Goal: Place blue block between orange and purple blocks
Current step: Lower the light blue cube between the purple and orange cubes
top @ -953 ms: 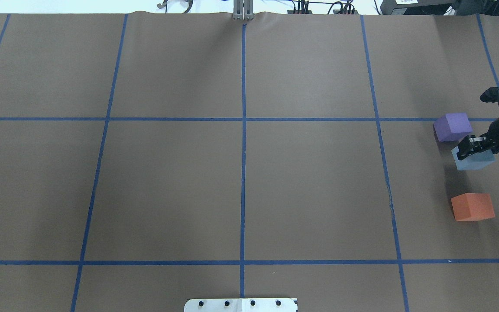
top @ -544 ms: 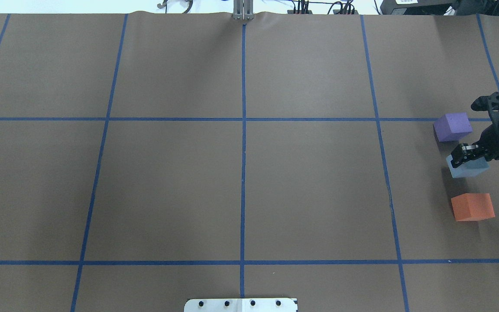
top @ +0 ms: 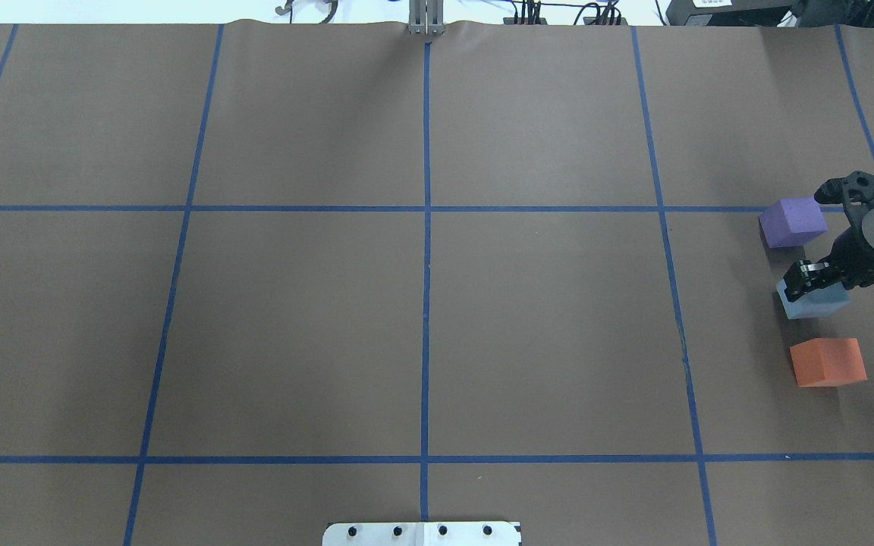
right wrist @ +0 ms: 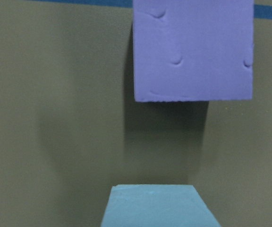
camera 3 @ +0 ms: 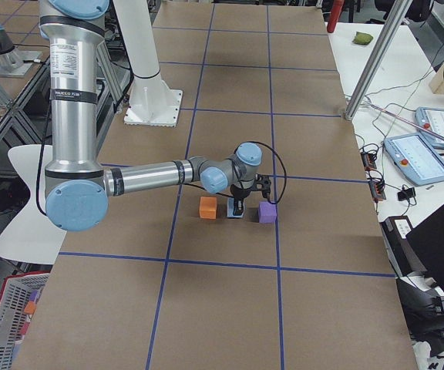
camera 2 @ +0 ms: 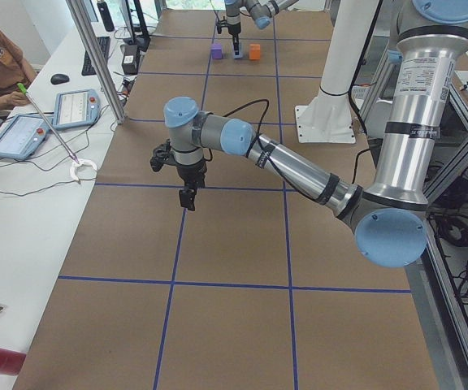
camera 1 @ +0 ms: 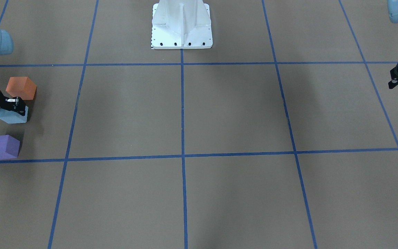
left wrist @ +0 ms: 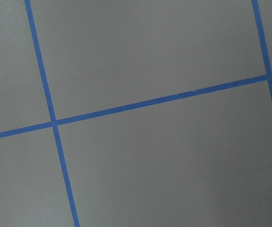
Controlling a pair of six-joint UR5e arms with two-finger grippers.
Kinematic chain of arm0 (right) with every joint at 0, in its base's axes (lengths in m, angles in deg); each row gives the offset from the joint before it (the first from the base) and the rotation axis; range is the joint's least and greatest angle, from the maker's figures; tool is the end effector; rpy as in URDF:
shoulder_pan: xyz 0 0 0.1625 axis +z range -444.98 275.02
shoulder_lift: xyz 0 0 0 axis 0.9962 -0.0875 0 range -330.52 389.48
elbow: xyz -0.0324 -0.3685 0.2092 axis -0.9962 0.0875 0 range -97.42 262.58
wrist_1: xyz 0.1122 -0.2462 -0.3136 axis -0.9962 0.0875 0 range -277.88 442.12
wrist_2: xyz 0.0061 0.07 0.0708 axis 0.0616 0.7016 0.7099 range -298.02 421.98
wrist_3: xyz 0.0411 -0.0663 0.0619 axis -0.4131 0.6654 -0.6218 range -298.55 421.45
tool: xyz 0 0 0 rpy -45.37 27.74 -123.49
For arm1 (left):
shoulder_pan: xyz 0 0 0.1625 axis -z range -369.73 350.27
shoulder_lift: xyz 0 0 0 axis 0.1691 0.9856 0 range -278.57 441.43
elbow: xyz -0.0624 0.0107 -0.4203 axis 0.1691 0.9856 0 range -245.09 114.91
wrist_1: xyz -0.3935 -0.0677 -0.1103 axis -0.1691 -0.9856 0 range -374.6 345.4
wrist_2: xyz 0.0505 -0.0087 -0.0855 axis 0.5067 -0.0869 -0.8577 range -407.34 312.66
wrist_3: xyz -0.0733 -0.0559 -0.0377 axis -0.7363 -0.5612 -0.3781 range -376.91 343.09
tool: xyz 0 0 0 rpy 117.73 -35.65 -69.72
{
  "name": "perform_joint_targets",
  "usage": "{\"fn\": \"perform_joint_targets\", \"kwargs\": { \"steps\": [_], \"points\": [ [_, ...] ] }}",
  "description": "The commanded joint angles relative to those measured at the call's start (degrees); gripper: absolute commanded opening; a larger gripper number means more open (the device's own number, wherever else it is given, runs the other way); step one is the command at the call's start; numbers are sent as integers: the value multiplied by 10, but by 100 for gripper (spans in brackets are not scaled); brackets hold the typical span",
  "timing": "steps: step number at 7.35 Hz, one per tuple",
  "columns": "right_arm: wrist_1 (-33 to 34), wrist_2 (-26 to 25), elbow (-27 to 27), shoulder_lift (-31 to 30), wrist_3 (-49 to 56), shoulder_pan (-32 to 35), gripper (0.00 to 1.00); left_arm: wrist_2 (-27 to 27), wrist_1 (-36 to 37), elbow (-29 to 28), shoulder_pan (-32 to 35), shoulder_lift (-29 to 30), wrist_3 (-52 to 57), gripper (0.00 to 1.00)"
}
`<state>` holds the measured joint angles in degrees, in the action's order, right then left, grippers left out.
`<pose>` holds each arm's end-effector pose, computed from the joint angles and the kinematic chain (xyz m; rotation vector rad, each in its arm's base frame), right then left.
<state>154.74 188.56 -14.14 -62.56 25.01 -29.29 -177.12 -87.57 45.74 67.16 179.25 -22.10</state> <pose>-0.2197 -0.4531 0.5919 -0.0616 -0.7290 -0.0874 0.0490 -0.5174 0.4504 0.0823 0.7151 0.2027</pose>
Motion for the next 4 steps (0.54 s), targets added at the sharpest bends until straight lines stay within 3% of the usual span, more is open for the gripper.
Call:
{"fn": "perform_joint_targets", "kwargs": {
  "steps": [1,4],
  "points": [
    [0,-1,1,-2,-1,-1,99,21,-1,-1,-1,1,0,100],
    [0,-1,-3,-2,0,2,100,22,-1,0,-1,1,-1,100]
  ]
}}
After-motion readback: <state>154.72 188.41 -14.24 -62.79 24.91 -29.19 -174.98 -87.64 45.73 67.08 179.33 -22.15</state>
